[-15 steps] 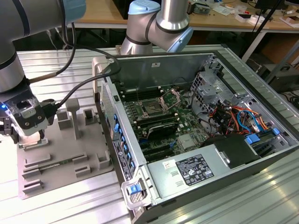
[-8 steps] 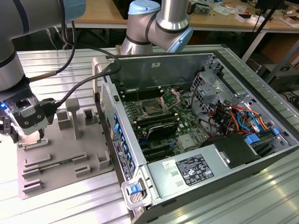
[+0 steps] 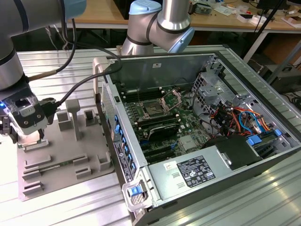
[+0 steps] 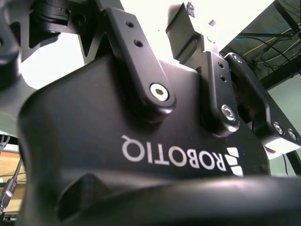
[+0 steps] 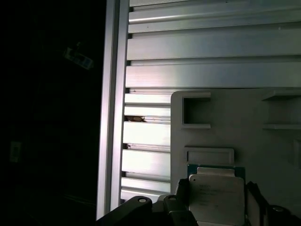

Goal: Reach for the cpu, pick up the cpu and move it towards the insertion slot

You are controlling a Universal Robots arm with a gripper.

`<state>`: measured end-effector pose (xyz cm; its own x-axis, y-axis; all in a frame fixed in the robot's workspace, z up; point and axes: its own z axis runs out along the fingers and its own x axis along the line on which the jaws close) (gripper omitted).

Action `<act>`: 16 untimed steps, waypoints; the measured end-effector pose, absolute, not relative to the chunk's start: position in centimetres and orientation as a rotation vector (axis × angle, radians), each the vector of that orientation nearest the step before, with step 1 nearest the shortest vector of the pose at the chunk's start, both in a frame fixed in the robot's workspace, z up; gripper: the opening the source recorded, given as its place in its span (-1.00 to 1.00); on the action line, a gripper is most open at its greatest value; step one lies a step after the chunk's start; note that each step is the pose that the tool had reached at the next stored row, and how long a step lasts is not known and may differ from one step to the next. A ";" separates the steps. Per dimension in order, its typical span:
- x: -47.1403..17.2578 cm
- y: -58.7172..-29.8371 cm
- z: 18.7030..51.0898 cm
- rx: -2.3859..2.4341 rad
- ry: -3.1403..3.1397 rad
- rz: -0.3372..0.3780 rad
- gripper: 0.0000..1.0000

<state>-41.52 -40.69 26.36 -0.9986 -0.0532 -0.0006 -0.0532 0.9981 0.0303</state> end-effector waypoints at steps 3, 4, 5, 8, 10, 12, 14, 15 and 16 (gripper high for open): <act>-41.5 -40.7 26.5 0.084 -3.140 -0.048 0.09; -41.5 -40.7 26.6 0.084 -3.140 -0.048 0.09; -41.5 -40.7 26.6 0.084 -3.140 -0.048 0.09; -41.5 -40.7 26.7 0.084 -3.140 -0.048 0.09; -41.5 -40.7 26.8 0.084 -3.140 -0.048 0.09; -41.5 -40.7 26.9 0.084 -3.140 -0.048 0.09; -41.5 -40.7 27.0 0.084 -3.140 -0.049 0.09; -41.5 -40.7 27.0 0.084 -3.140 -0.049 0.09; -41.5 -40.7 27.1 0.084 -3.140 -0.049 0.09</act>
<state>-41.52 -40.69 27.08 -0.9986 -0.0532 -0.0005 -0.0532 0.9981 0.0313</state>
